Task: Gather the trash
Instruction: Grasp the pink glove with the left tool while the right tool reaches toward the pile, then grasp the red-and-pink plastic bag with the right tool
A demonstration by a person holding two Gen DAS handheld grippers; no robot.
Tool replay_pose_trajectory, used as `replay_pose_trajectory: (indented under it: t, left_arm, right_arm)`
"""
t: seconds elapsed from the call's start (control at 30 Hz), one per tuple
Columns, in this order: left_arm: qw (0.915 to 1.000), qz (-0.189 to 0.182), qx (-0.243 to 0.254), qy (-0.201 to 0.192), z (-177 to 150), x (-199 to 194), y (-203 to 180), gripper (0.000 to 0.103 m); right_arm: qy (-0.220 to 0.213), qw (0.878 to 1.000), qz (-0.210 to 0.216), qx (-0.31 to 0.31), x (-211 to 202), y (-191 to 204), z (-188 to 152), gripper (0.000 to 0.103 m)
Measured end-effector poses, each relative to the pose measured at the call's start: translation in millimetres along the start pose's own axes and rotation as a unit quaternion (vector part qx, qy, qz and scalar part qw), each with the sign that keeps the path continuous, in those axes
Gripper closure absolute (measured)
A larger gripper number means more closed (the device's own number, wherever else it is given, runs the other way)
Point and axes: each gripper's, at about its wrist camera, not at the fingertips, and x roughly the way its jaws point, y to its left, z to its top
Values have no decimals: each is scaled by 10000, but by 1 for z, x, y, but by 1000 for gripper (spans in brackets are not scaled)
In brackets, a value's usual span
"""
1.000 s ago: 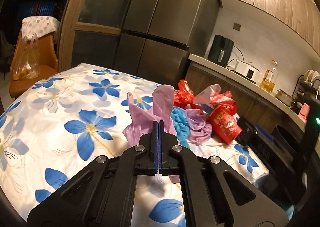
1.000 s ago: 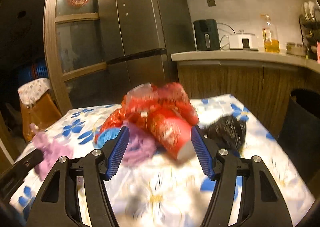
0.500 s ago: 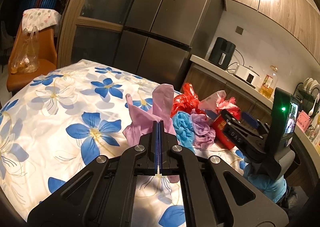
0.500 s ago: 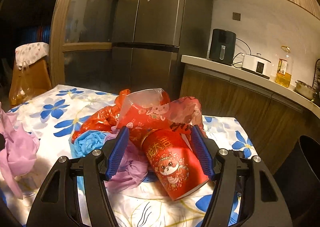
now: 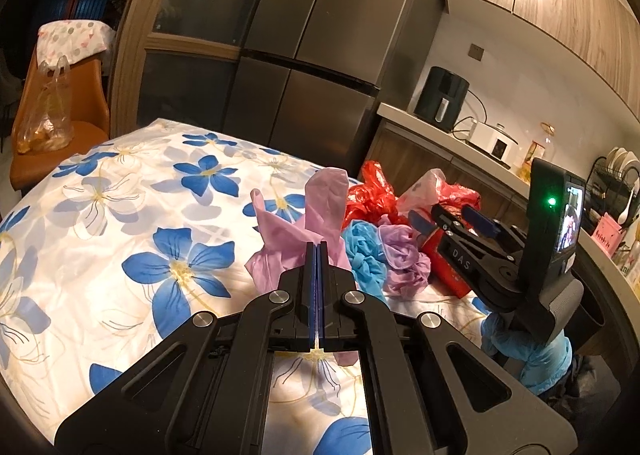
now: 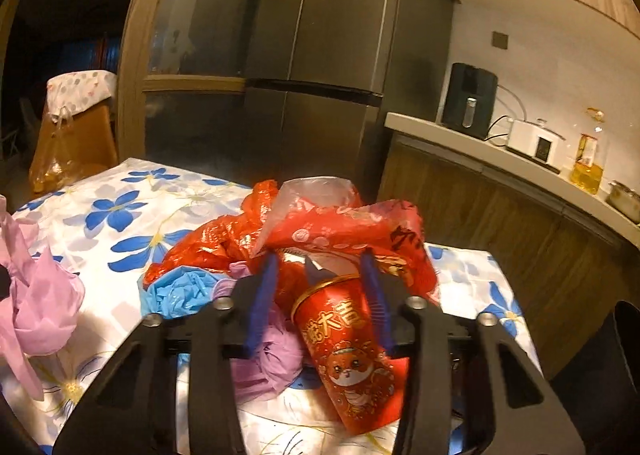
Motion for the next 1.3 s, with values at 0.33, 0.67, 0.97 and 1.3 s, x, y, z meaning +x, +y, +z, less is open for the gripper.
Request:
replay_pose_trajectory:
  t: [0.33, 0.67, 0.97, 1.3]
  left_arm:
    - [10000, -57, 41, 21, 1, 2, -4, 103]
    - [9999, -108, 63, 39, 0, 1, -3, 103]
    - [10000, -45, -2, 30, 1, -1, 4, 103]
    - [9999, -92, -11, 70, 1, 1, 5, 103]
  right_arm:
    - [-47, 9937, 701, 878, -23, -20, -4, 47]
    - [-396, 9896, 587, 1253, -38, -33, 18, 32]
    - [134, 9964, 457, 695, 13, -3, 29, 33]
    - [314, 9944, 580, 825, 16, -5, 10, 85]
